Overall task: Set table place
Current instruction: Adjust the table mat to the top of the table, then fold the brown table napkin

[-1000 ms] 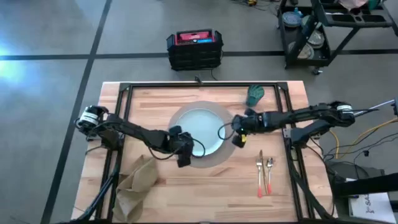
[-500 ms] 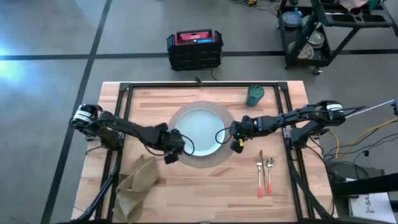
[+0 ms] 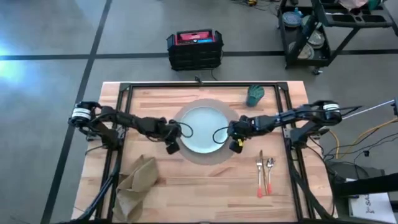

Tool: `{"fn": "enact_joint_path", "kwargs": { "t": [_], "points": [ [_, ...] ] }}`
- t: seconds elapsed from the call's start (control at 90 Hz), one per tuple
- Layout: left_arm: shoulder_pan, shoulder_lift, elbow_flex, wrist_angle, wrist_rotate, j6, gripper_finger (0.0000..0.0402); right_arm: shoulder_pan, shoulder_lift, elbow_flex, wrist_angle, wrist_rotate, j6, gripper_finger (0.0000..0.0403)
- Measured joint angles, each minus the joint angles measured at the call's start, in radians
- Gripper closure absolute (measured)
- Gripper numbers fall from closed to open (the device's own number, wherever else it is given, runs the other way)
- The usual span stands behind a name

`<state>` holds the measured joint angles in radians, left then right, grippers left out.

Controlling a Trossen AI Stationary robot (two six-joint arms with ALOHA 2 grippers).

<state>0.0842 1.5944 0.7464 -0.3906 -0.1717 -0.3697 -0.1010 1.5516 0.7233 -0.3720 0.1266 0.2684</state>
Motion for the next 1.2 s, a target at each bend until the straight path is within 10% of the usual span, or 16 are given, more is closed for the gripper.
{"fn": "enact_joint_path", "kwargs": {
  "t": [0.578, 1.2],
  "points": [
    [0.306, 0.006, 0.005, 0.144, 0.003, 0.224, 0.0365, -0.361, 0.092, 0.109, 0.047, 0.008, -0.311, 0.0403],
    [0.071, -0.234, 0.134, -0.234, 0.097, 0.022, 0.0354, -0.163, -0.006, 0.159, -0.230, 0.004, -0.173, 0.0403]
  ]
}}
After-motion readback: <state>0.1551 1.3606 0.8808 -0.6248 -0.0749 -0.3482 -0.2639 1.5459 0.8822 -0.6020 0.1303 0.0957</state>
